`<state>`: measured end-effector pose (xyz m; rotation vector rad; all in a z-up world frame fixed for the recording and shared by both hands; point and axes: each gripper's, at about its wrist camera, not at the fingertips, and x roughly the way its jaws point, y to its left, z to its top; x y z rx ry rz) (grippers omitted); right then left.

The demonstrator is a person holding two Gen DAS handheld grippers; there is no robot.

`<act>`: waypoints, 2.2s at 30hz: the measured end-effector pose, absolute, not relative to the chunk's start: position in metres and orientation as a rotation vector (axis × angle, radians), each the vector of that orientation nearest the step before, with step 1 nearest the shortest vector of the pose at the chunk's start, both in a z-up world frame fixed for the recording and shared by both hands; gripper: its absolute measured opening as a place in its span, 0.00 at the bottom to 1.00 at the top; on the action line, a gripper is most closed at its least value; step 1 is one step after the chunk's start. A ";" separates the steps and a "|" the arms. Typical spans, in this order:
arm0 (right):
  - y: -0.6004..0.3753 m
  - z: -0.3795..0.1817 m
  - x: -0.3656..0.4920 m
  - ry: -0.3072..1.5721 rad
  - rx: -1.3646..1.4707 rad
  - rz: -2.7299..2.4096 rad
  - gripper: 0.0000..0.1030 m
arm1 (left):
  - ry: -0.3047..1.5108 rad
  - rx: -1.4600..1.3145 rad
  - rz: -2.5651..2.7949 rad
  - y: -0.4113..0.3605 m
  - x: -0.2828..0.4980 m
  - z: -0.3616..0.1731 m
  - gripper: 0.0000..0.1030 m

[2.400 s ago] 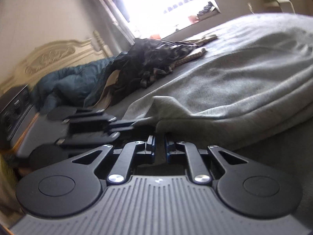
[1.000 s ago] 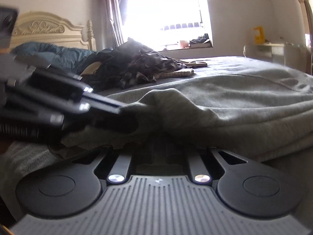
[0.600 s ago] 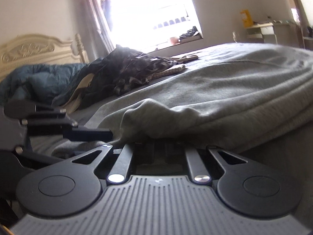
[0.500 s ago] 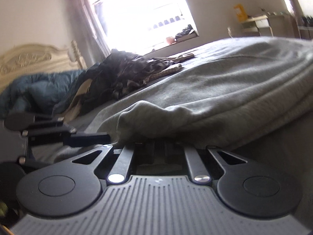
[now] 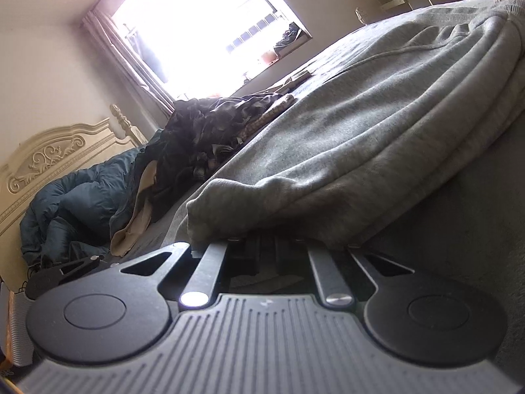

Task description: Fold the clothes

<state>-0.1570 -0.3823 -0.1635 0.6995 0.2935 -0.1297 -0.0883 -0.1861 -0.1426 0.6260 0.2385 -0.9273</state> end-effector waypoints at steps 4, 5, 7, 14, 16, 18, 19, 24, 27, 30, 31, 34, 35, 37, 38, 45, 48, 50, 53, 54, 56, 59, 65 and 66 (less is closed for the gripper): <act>-0.383 -0.163 -0.158 0.292 0.710 -0.133 0.05 | 0.266 0.616 -0.900 -0.186 -0.082 -0.147 0.37; -0.383 -0.163 -0.159 0.293 0.712 -0.135 0.05 | 0.273 0.621 -0.895 -0.185 -0.081 -0.150 0.37; -0.382 -0.163 -0.159 0.296 0.708 -0.137 0.05 | 0.276 0.634 -0.887 -0.184 -0.081 -0.155 0.38; -0.383 -0.151 -0.173 0.341 0.640 -0.152 0.07 | 0.285 0.631 -0.881 -0.181 -0.078 -0.162 0.41; -0.385 -0.144 -0.180 0.365 0.620 -0.173 0.09 | 0.295 0.616 -0.881 -0.179 -0.076 -0.162 0.44; -0.387 -0.136 -0.188 0.387 0.602 -0.191 0.11 | 0.303 0.601 -0.882 -0.178 -0.074 -0.163 0.44; -0.387 -0.130 -0.192 0.395 0.591 -0.187 0.12 | 0.303 0.597 -0.882 -0.177 -0.074 -0.163 0.44; -0.373 -0.091 -0.197 0.397 0.394 -0.075 0.17 | 0.300 0.591 -0.886 -0.176 -0.074 -0.164 0.44; -0.356 -0.077 -0.182 0.409 0.213 -0.019 0.29 | 0.301 0.585 -0.888 -0.175 -0.075 -0.164 0.44; -0.337 -0.072 -0.161 0.454 -0.001 0.029 0.29 | 0.296 0.592 -0.885 -0.176 -0.077 -0.164 0.44; -0.330 -0.072 -0.154 0.471 -0.089 0.046 0.29 | 0.294 0.595 -0.885 -0.176 -0.078 -0.164 0.44; -0.308 -0.082 -0.142 0.535 -0.356 0.080 0.27 | 0.292 0.598 -0.887 -0.175 -0.079 -0.164 0.44; -0.302 -0.086 -0.139 0.557 -0.439 0.088 0.26 | 0.292 0.597 -0.888 -0.175 -0.079 -0.163 0.44; -0.295 -0.090 -0.137 0.578 -0.534 0.084 0.06 | 0.295 0.593 -0.888 -0.175 -0.079 -0.163 0.44; -0.293 -0.091 -0.137 0.582 -0.566 0.082 0.03 | 0.297 0.590 -0.888 -0.175 -0.079 -0.163 0.44; -0.294 -0.081 -0.170 0.492 -0.548 0.083 0.01 | 0.362 0.514 -0.897 -0.171 -0.067 -0.156 0.44; -0.293 -0.092 -0.176 0.503 -0.581 0.104 0.01 | 0.398 0.482 -0.902 -0.170 -0.061 -0.153 0.44; -0.291 -0.102 -0.175 0.513 -0.624 0.104 0.01 | 0.412 0.468 -0.902 -0.169 -0.059 -0.152 0.44; -0.289 -0.115 -0.169 0.517 -0.664 0.087 0.01 | 0.413 0.463 -0.907 -0.165 -0.059 -0.149 0.44; -0.290 -0.117 -0.167 0.513 -0.659 0.076 0.01 | 0.405 0.475 -0.913 -0.164 -0.060 -0.148 0.44; -0.294 -0.117 -0.162 0.502 -0.616 0.065 0.01 | 0.385 0.509 -0.930 -0.157 -0.067 -0.145 0.44; -0.302 -0.117 -0.160 0.482 -0.538 0.053 0.01 | 0.374 0.525 -0.976 -0.146 -0.074 -0.137 0.44; -0.309 -0.121 -0.166 0.470 -0.440 0.055 0.02 | 0.379 0.428 -1.094 -0.140 -0.083 -0.111 0.44; -0.311 -0.119 -0.168 0.465 -0.407 0.054 0.02 | 0.366 0.432 -1.094 -0.146 -0.083 -0.111 0.44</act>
